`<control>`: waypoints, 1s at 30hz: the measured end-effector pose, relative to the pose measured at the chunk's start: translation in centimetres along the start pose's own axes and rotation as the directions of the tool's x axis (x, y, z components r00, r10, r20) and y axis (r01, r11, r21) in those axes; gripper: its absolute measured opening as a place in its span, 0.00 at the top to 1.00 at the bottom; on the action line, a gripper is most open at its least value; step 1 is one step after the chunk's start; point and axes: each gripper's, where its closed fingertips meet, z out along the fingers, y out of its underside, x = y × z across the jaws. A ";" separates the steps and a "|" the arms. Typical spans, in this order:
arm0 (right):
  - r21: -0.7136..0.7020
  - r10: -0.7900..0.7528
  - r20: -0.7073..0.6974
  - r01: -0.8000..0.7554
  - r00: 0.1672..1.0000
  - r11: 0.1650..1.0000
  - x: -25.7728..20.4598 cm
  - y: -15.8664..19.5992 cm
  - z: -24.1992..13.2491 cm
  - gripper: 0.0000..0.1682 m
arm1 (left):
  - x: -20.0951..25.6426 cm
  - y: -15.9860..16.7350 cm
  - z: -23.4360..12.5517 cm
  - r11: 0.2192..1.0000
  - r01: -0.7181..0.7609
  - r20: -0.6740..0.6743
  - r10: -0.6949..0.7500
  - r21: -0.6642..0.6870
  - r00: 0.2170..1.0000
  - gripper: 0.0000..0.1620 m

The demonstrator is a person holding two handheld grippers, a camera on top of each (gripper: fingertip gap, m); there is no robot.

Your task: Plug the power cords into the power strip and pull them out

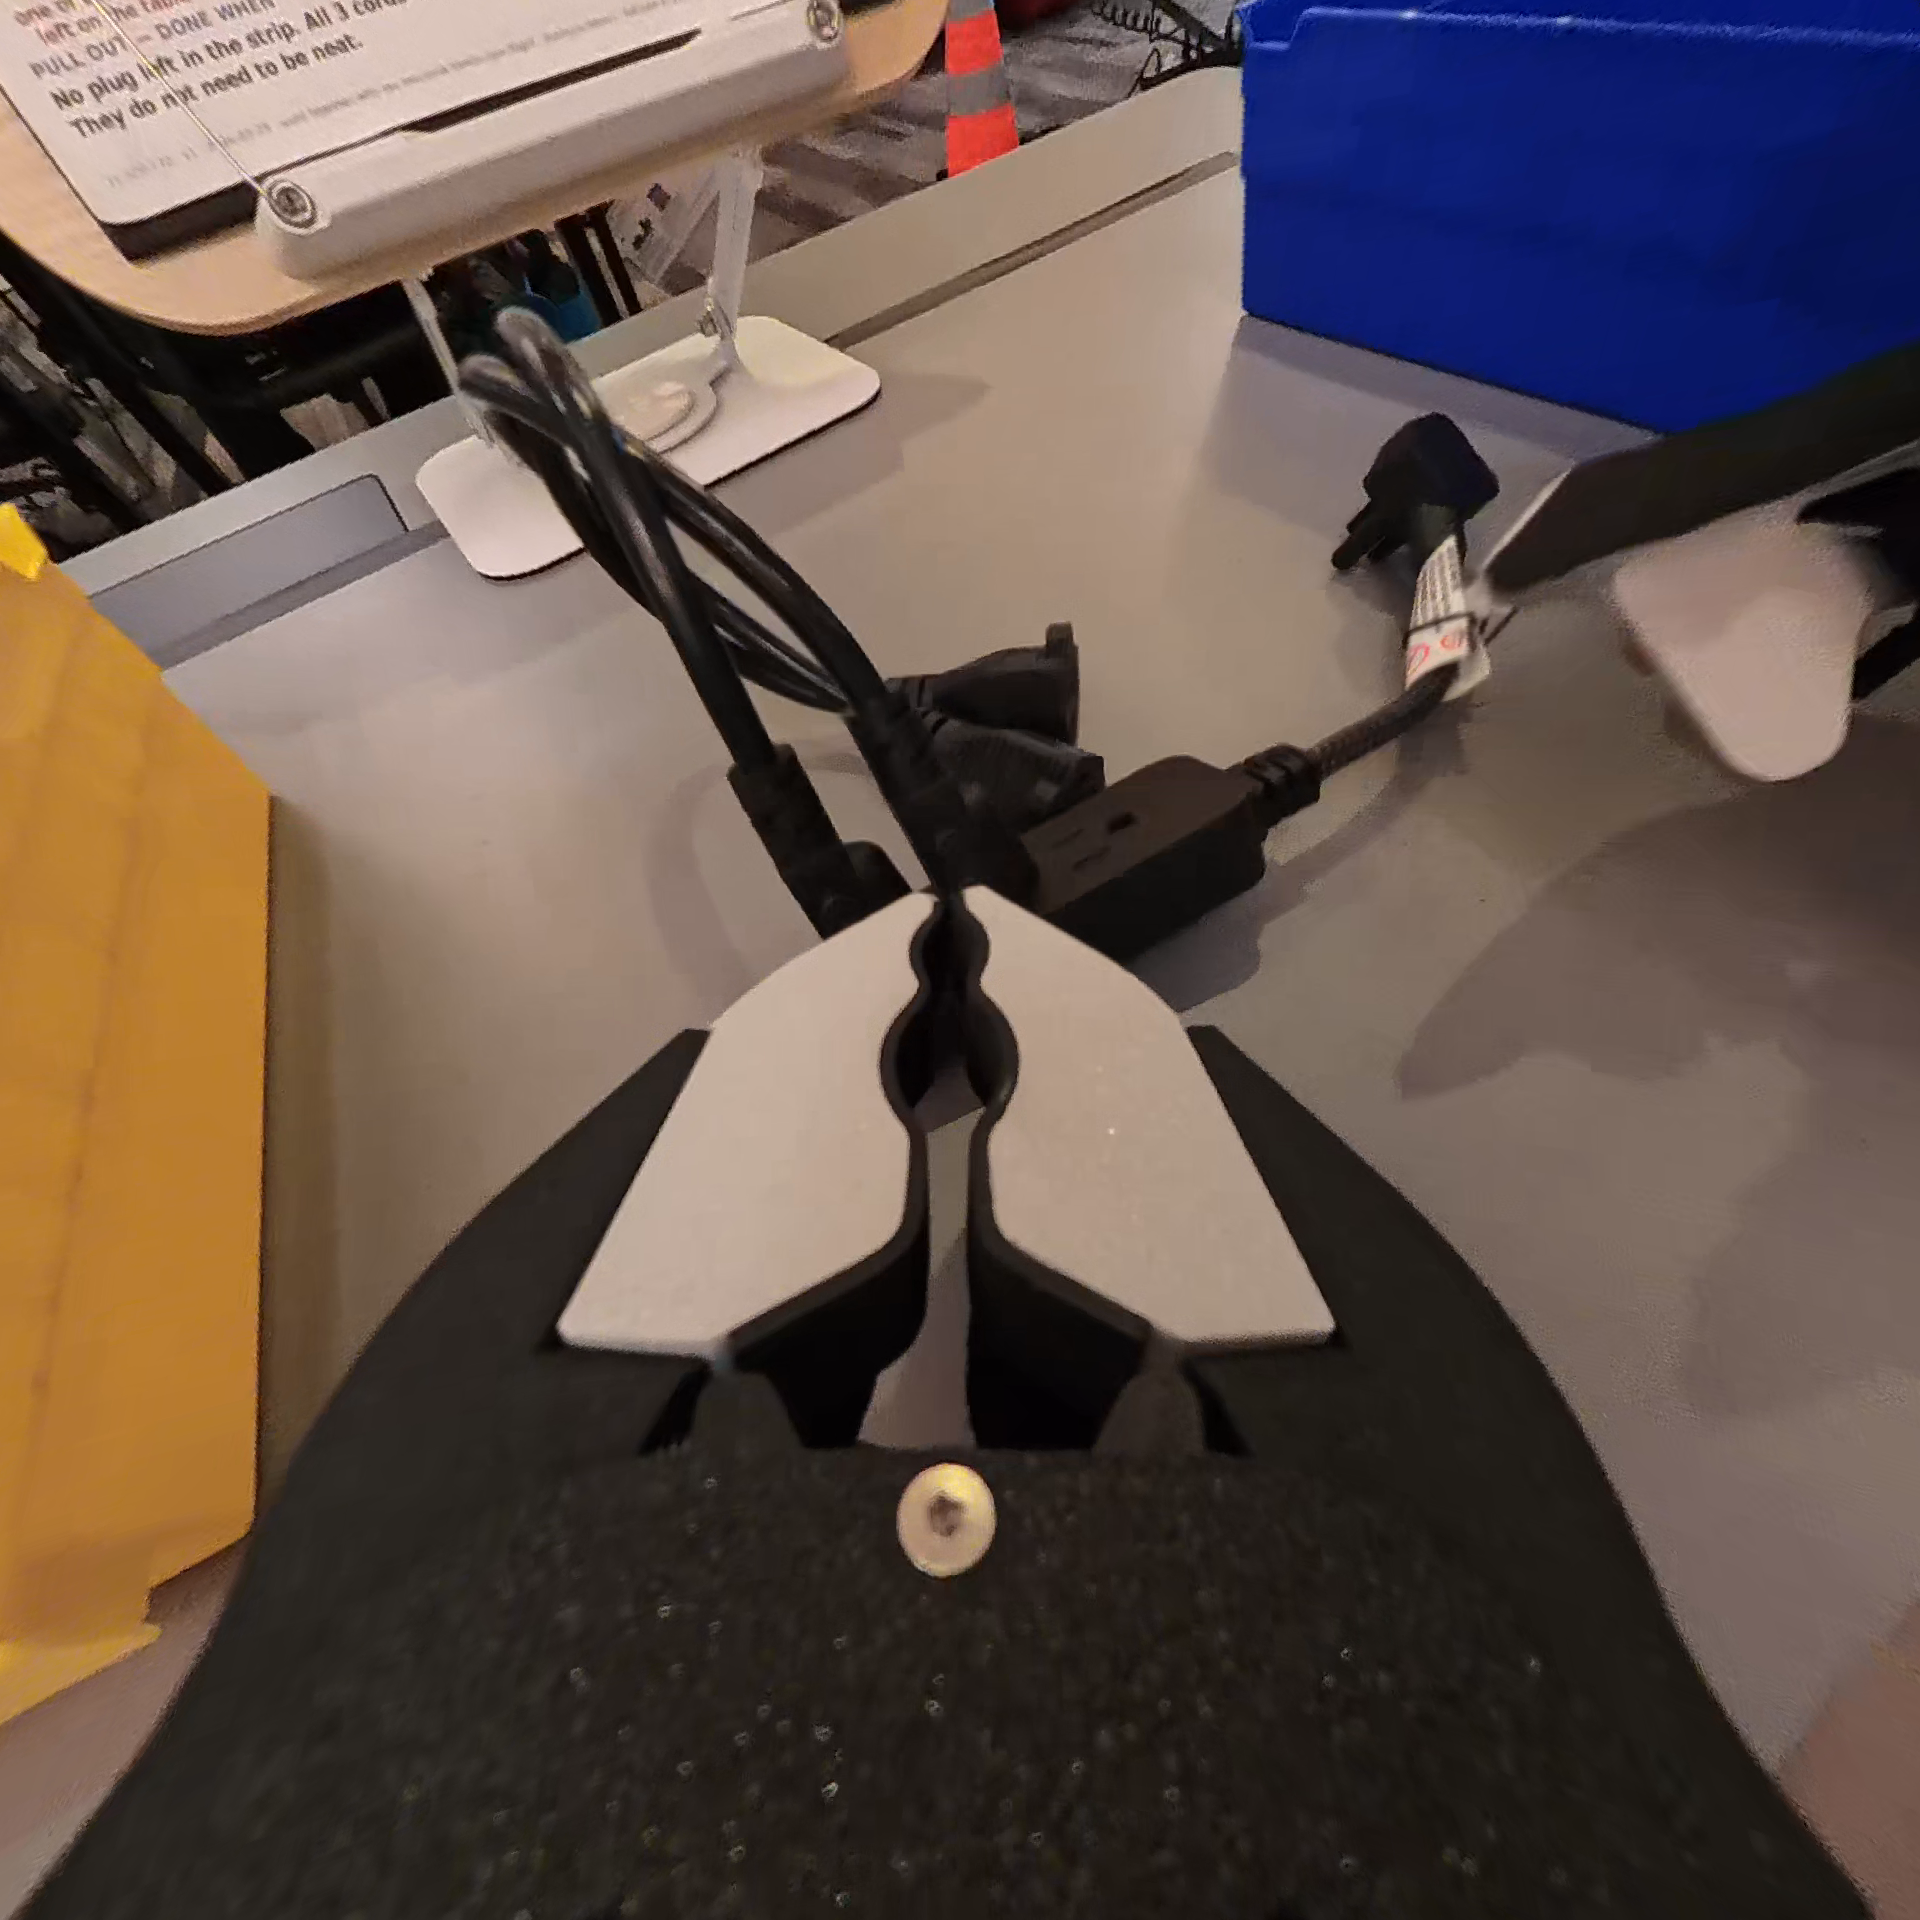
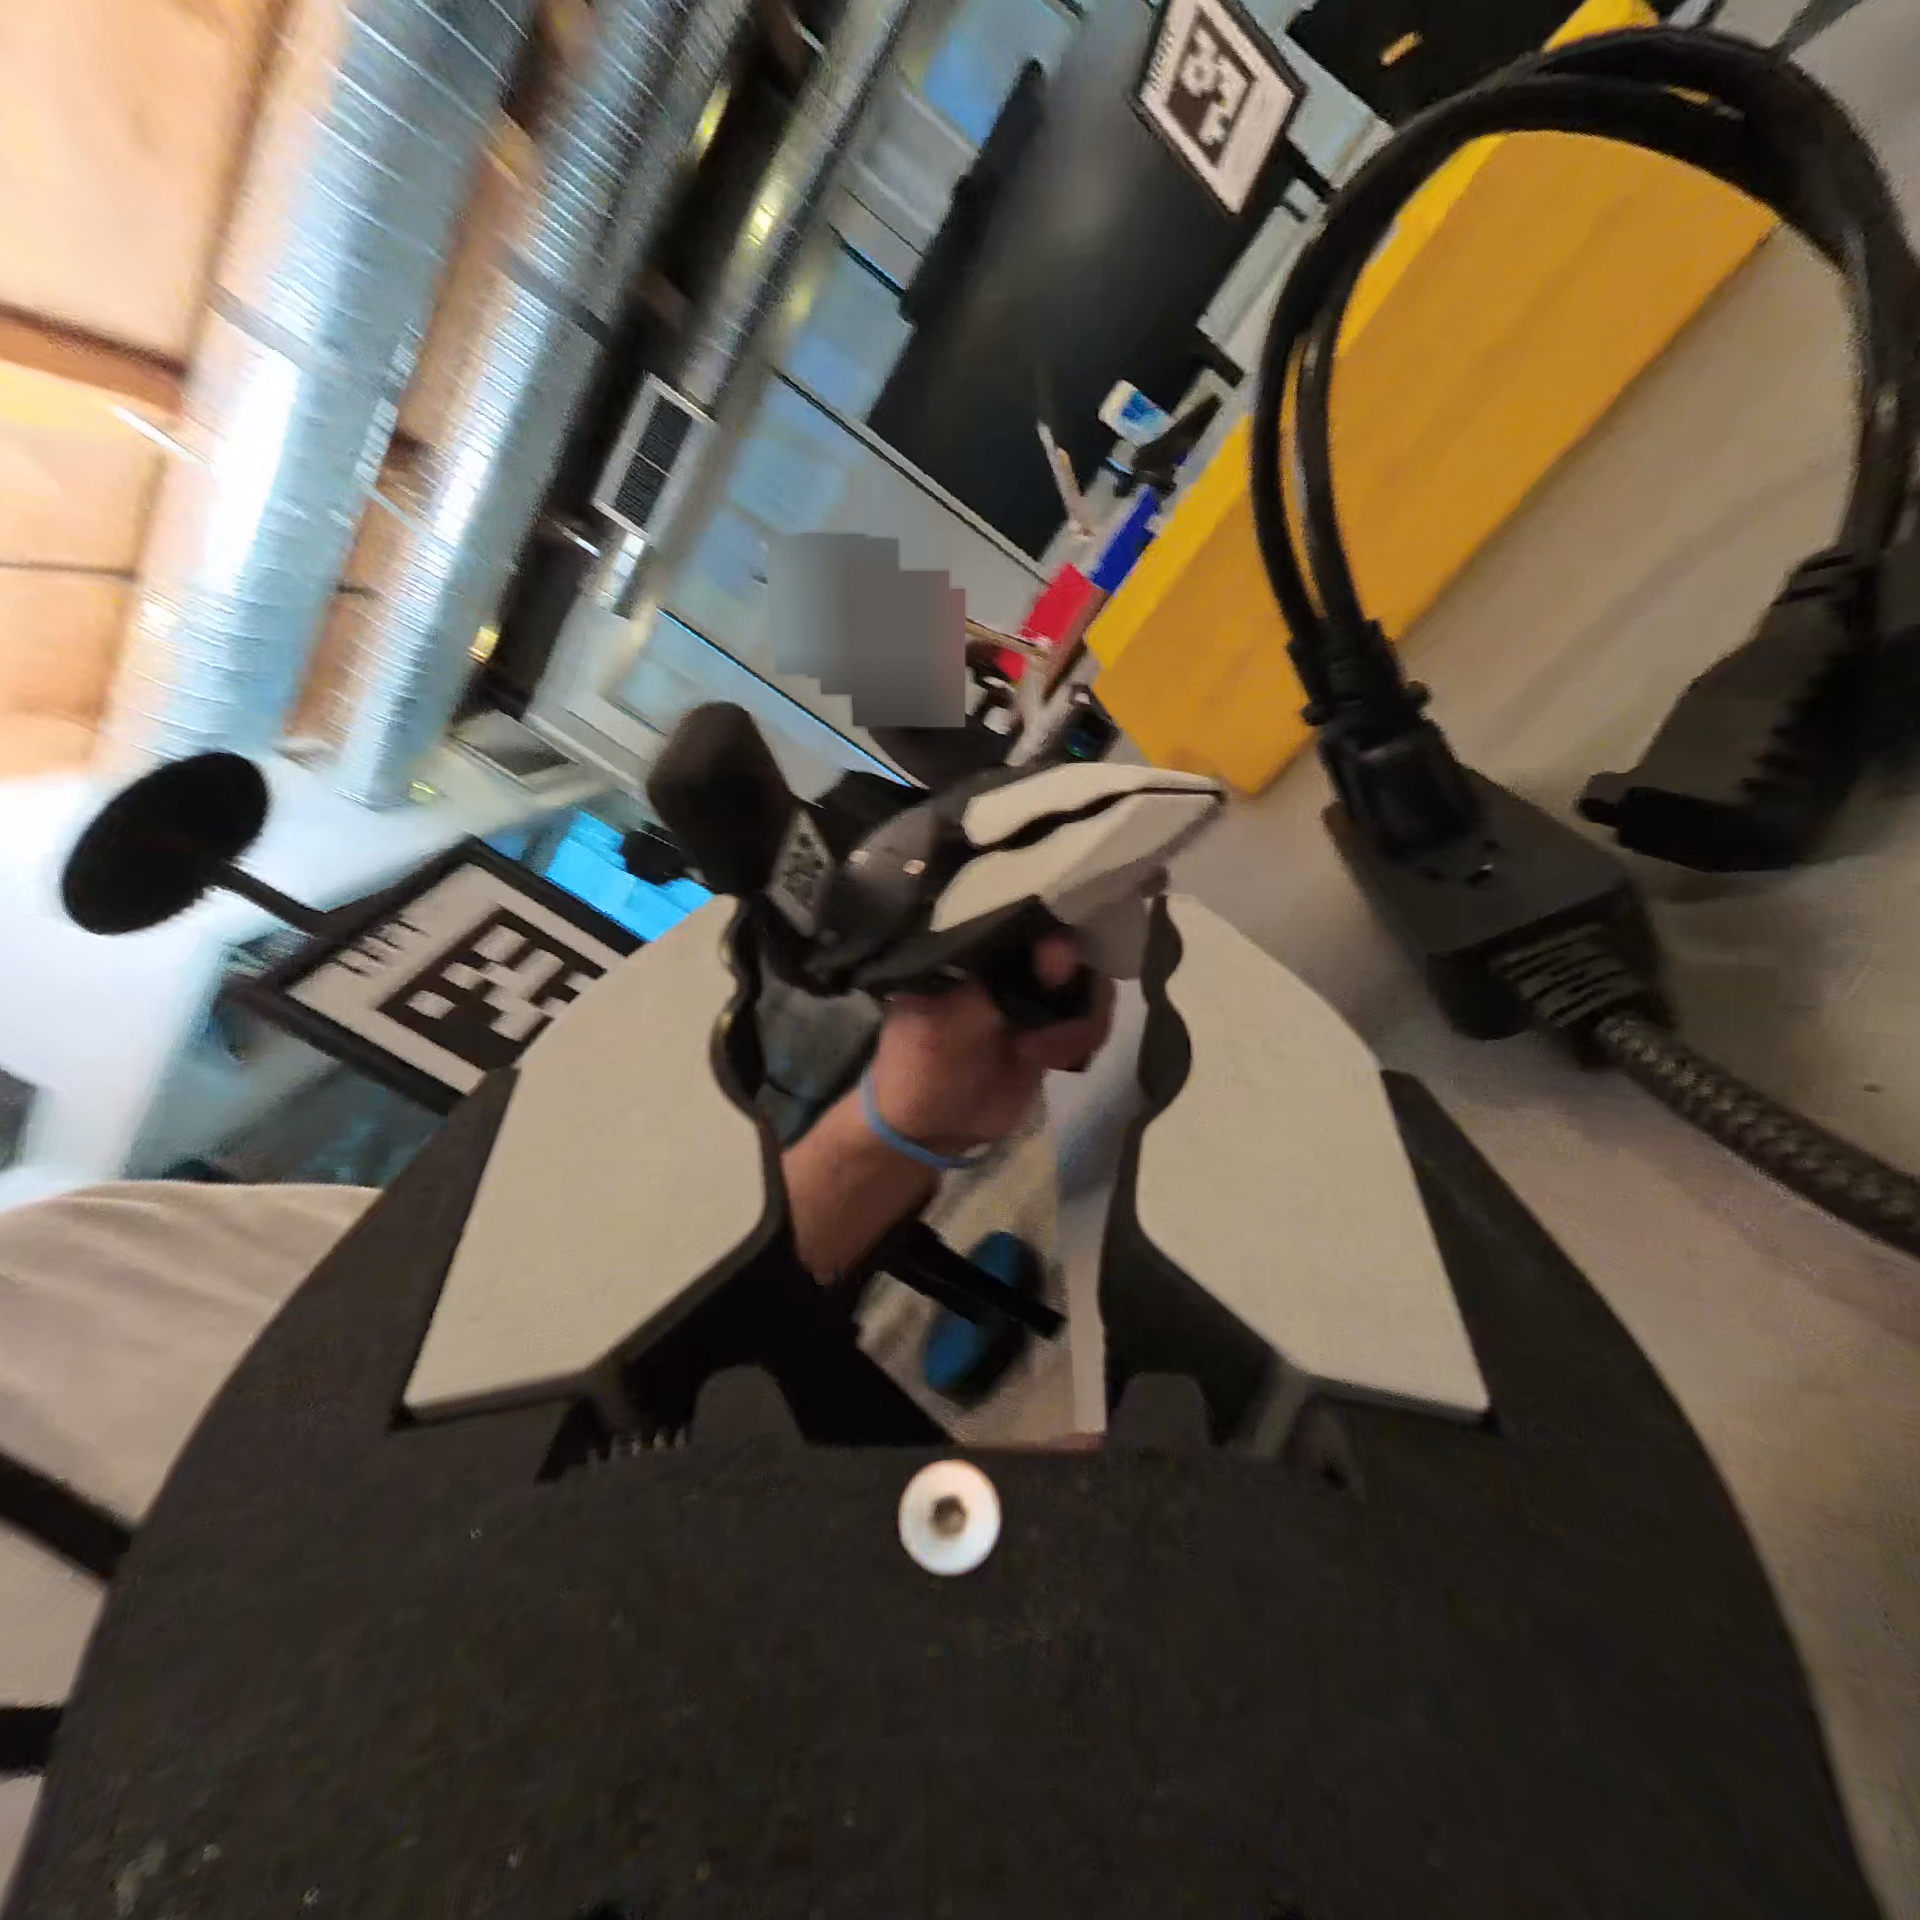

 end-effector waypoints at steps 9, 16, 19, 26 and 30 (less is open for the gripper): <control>-0.023 0.029 0.112 -0.026 0.993 0.999 -1.3 0.3 -0.2 0.50 | 0.1 0.4 0.9 1.000 -0.017 -0.035 0.017 -0.009 0.999 1.00; -0.046 0.045 0.101 -0.040 0.994 0.998 -1.1 1.2 0.5 0.49 | 0.4 0.7 1.2 1.000 -0.006 -0.067 0.005 -0.022 0.998 1.00; -0.051 0.036 -0.020 -0.037 0.999 0.998 0.4 1.4 0.6 0.61 | 0.6 0.8 1.3 1.000 -0.003 -0.078 0.001 -0.029 0.997 1.00; -0.048 0.082 -0.053 -0.084 0.995 0.995 1.2 1.5 0.6 0.64 | 0.6 1.1 1.6 0.999 -0.005 -0.083 0.002 -0.043 0.997 1.00; -0.058 0.063 -0.012 -0.063 0.998 0.996 0.4 1.6 0.7 0.65 | 0.6 1.3 1.6 0.999 -0.007 -0.083 0.003 -0.050 0.997 1.00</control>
